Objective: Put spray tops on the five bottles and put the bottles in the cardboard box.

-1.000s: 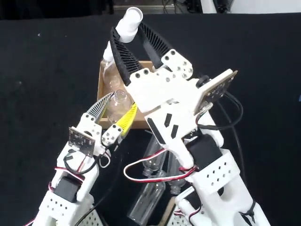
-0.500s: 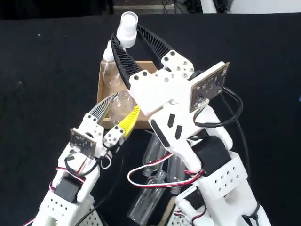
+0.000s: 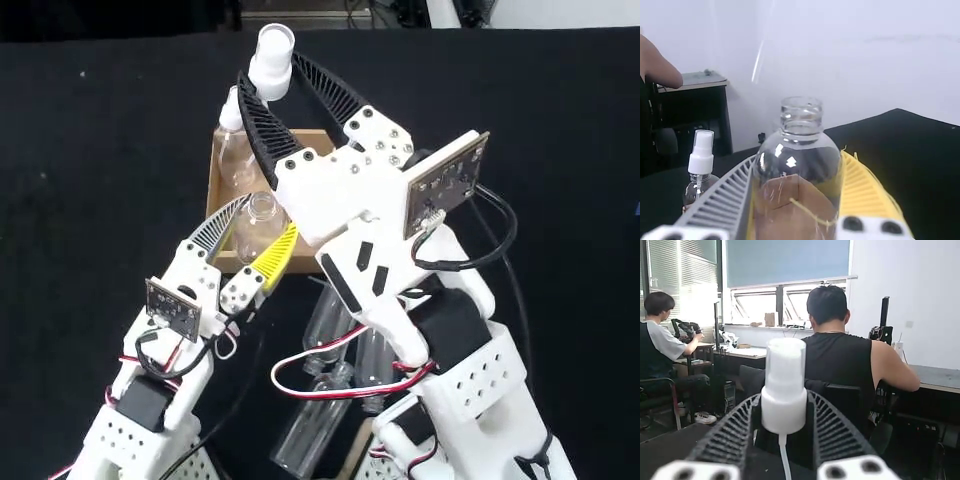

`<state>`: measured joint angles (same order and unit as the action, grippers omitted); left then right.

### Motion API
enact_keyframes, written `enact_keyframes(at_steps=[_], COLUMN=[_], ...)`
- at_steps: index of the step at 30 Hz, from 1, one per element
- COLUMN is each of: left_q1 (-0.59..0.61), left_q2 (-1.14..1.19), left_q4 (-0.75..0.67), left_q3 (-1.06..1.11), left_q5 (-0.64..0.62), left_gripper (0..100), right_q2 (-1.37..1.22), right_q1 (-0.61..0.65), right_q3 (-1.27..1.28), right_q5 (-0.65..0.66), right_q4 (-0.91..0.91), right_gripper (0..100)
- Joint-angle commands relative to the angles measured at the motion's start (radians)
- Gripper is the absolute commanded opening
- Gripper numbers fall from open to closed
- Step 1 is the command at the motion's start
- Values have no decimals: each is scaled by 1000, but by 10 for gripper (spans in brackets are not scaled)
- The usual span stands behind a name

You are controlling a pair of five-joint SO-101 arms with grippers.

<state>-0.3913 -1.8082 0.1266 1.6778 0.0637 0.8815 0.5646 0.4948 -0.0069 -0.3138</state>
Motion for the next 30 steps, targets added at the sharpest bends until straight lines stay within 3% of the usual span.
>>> enact_keyframes(at_steps=[1, 8, 30], left_q1=[-12, -7, -4], left_q2=[-12, -12, -12], left_q4=[-23, -23, -23], left_q3=[21, 21, 21], left_q5=[-6, -6, -6], left_gripper=[47, 47, 47], right_q2=[53, 113, 114], right_q1=[12, 15, 17], right_q3=[-71, -151, -71], right_q5=[9, 5, 11], right_q4=[-46, -215, -264], right_gripper=[13, 15, 11])
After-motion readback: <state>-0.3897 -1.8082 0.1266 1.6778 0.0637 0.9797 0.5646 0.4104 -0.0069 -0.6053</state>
